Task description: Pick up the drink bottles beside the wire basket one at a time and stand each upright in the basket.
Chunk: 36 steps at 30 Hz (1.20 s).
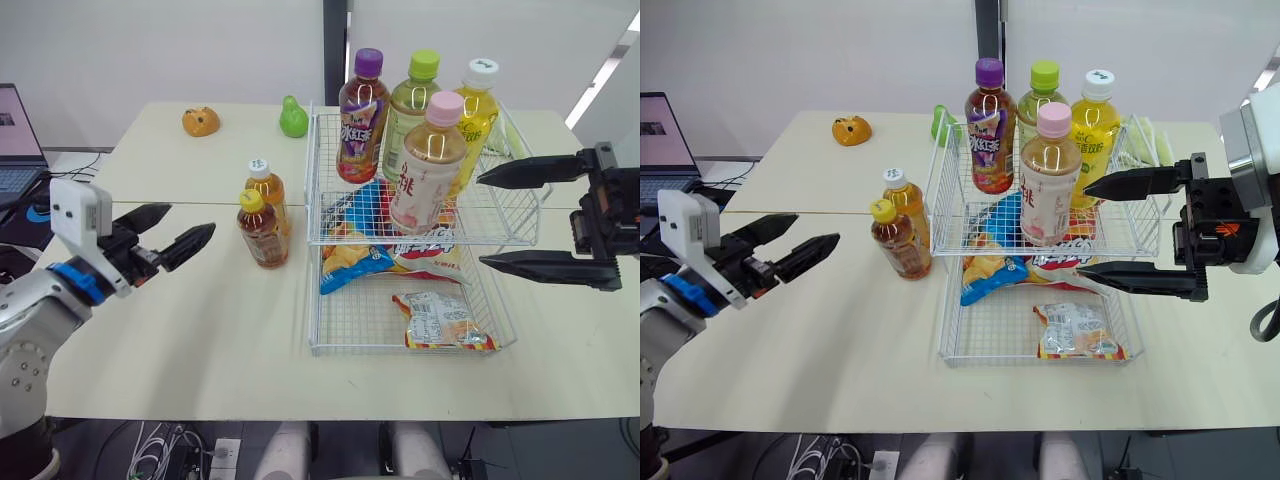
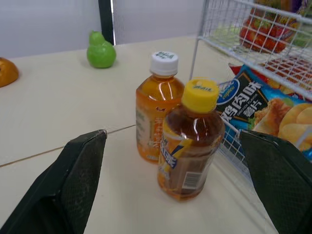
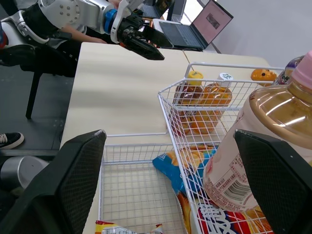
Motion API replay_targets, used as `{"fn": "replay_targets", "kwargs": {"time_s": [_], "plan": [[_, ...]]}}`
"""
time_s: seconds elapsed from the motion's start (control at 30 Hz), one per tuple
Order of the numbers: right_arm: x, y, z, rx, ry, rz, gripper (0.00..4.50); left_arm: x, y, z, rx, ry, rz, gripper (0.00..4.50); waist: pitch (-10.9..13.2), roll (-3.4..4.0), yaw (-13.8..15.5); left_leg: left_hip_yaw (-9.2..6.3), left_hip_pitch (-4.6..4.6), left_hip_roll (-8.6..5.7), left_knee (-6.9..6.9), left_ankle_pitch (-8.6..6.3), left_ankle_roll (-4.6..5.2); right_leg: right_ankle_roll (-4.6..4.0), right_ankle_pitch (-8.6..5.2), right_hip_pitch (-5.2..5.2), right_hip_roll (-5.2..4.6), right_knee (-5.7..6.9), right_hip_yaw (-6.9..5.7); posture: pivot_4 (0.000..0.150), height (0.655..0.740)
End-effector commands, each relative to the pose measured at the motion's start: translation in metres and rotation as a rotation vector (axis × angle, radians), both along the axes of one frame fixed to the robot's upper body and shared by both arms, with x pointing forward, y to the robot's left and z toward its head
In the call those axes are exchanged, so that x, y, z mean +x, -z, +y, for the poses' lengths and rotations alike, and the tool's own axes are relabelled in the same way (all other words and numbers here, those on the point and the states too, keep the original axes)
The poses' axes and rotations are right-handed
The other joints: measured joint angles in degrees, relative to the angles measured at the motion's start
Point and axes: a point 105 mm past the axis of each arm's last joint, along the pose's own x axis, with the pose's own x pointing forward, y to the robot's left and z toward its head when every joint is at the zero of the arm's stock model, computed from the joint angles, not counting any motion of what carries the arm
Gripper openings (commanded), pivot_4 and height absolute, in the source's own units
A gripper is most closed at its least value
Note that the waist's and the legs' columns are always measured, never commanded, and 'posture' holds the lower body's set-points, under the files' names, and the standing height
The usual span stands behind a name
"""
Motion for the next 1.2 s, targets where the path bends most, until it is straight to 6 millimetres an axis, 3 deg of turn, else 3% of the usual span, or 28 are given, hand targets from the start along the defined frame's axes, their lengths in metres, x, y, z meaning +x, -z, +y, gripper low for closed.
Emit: {"fn": "replay_targets", "kwargs": {"time_s": [0.03,0.27,0.57,0.83,1.17,1.2], "plan": [[-0.004,-0.009,0.0,0.012,-0.004,-0.054,4.5,0.004,-0.009,-0.021,-0.022,0.028,-0.037,4.49,0.0,0.0,0.0,0.0,-0.01,-0.01,0.0,0.0,0.0,0.0,0.0,0.0,0.0,0.0,0.0,0.15,0.74],[-0.004,-0.009,0.001,0.015,-0.004,-0.056,4.5,0.032,-0.008,-0.051,-0.08,-0.032,-0.036,4.49,0.0,-0.02,0.0,-0.01,-0.01,-0.02,0.02,0.0,0.0,0.02,0.02,0.01,0.03,0.03,0.0,0.15,0.74],[-0.004,-0.013,0.003,0.012,0.003,-0.059,4.5,0.051,0.005,-0.05,-0.047,-0.175,0.0,4.49,0.0,-0.02,0.0,-0.02,0.0,-0.04,0.02,0.0,0.0,0.02,0.02,0.0,0.06,0.11,0.02,0.15,0.74],[-0.003,-0.013,0.004,0.018,0.002,-0.059,4.5,0.055,0.014,-0.062,-0.069,-0.15,0.011,4.49,0.0,-0.02,0.1,-0.03,-0.01,-0.05,0.02,0.01,0.0,0.02,0.02,0.01,0.05,0.09,0.02,0.15,0.74],[-0.005,-0.014,0.005,0.019,0.008,-0.055,4.5,0.056,0.019,-0.071,-0.054,-0.121,-0.009,1.49,0.0,-0.02,0.1,-0.03,-0.01,-0.06,0.02,0.01,0.0,0.03,0.02,0.02,0.05,0.09,0.02,0.15,0.74],[-0.005,-0.014,0.004,0.019,0.013,-0.055,4.5,0.054,0.017,-0.071,-0.051,-0.115,-0.024,1.39,0.0,-0.02,0.2,-0.03,-0.01,-0.06,0.03,0.01,0.0,0.03,0.02,0.02,0.05,0.09,0.02,0.15,0.74]]}}
